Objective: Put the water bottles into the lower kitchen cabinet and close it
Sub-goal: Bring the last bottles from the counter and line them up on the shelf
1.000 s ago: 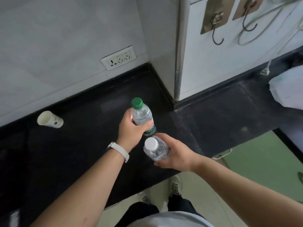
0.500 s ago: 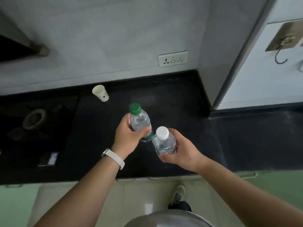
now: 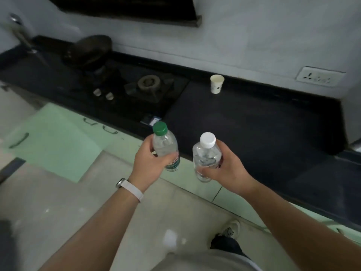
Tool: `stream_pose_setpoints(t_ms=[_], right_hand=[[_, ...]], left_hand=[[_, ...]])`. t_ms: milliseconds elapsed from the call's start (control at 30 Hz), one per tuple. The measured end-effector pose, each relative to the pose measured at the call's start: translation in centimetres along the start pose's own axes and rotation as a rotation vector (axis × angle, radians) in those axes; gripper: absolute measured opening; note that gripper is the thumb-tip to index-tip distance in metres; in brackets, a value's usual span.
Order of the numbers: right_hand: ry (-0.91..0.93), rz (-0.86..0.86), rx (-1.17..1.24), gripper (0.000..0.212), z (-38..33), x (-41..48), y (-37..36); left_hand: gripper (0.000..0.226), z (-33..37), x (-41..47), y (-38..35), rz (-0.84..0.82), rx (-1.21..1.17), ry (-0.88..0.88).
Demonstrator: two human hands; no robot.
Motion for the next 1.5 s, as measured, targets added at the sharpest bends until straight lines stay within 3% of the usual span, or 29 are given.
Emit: stream_pose_setpoints(t_ms=[300, 700, 967, 1500], right_hand=[[0.107, -0.174, 0.051, 0.061, -6.9, -1.0, -15.4], [0.195, -0.504, 0.045, 0.062, -11.6, 2.2, -30.1], [0.192, -0.684, 0.067, 0.060, -13.4, 9.4, -40.1], [0.258, -0.818, 0.110, 0.062, -17.9, 24.4, -56.5]], left_hand=[[0.053, -7.0, -8.5, 17.4, 0.293, -0.119, 0.117], [0.051, -13.0, -14.6, 29.8, 0.634, -0.193, 0.247], [0.049, -14.8, -10.8, 36.9, 0.787, -0.175, 0.334], [0.049, -15.8, -2.3, 49.7, 1.000, -0.139, 0.441]])
Point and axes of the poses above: each hand's wrist, its own x-axis towards the middle knuckle, its own y-axis out of the back of the hand, z = x × y, the point moved 1 cm from there along x, towards the middle knuckle, and after that the axes turned 8 degrees about y, right-handed, at the moved point
